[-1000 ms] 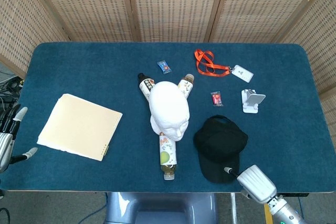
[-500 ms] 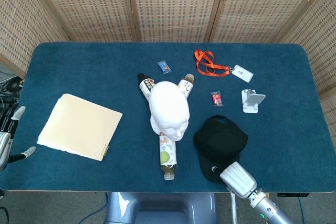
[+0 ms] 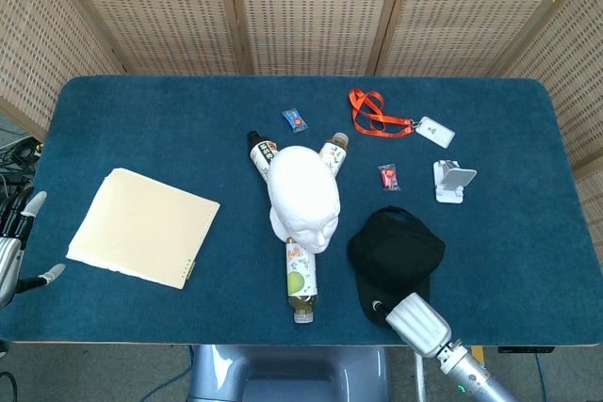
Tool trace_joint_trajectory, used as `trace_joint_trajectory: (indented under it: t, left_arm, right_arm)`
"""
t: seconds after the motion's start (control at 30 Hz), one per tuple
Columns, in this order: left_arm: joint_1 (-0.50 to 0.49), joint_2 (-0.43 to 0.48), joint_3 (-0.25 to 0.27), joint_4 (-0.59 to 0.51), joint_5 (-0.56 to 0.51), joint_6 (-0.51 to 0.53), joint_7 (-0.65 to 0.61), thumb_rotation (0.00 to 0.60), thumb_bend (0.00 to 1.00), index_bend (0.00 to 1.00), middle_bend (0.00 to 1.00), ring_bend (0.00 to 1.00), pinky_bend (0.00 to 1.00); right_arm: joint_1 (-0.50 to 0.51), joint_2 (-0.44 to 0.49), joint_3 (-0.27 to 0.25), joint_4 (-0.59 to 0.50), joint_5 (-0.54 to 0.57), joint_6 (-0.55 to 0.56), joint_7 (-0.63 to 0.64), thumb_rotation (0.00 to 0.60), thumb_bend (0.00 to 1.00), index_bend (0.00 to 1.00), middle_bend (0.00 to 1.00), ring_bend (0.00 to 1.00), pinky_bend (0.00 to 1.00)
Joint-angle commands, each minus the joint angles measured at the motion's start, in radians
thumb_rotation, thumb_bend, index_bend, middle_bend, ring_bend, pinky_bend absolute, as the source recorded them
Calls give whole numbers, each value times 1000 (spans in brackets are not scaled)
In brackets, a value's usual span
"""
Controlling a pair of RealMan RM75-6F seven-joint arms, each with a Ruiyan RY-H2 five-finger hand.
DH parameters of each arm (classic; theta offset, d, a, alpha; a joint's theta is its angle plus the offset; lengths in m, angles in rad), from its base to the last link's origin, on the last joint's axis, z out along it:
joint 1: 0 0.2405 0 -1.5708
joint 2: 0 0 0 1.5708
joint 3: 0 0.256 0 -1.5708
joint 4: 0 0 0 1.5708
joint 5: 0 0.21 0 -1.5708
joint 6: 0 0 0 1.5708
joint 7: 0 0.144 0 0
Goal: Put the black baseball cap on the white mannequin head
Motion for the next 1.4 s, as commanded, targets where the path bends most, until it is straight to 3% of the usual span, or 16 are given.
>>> trace_joint_trajectory:
  t: [0.03, 0.33, 0.6, 0.73, 1.13, 1.4]
  left_arm:
    - [-1, -1, 0, 0, -1, -1, 1, 600, 0, 0, 0, 0, 0]
    - [-2, 1, -2, 0, -6, -3, -6, 600, 0, 0, 0, 0, 0]
    - [-2, 3, -3, 1, -10, -6, -16, 600, 0, 0, 0, 0, 0]
    - [-3, 2, -2, 1, -9, -8, -13, 600, 0, 0, 0, 0, 0]
    - [-2, 1, 1, -1, -8, -7, -11, 600, 0, 0, 0, 0, 0]
    - [-2, 3, 3, -3, -8, -9, -14, 600, 0, 0, 0, 0, 0]
  right_arm:
    - [1, -10, -3, 6, -2, 4, -6, 600, 140, 365, 936, 1000, 1000]
    - [4, -74, 2, 66, -4, 15, -47, 600, 156, 378, 938, 1000, 1000]
    - [-1, -101, 17, 114, 7, 44, -68, 600, 346, 406, 942, 1000, 1000]
    - [-4, -102, 30, 137, 5, 83, -80, 600, 365, 415, 944, 1000, 1000]
    - [-6, -93, 136, 185, 69, 218, -37, 600, 405, 422, 945, 1000, 1000]
    - [12, -120, 215, 227, 186, 186, -34, 600, 486, 377, 939, 1000, 1000]
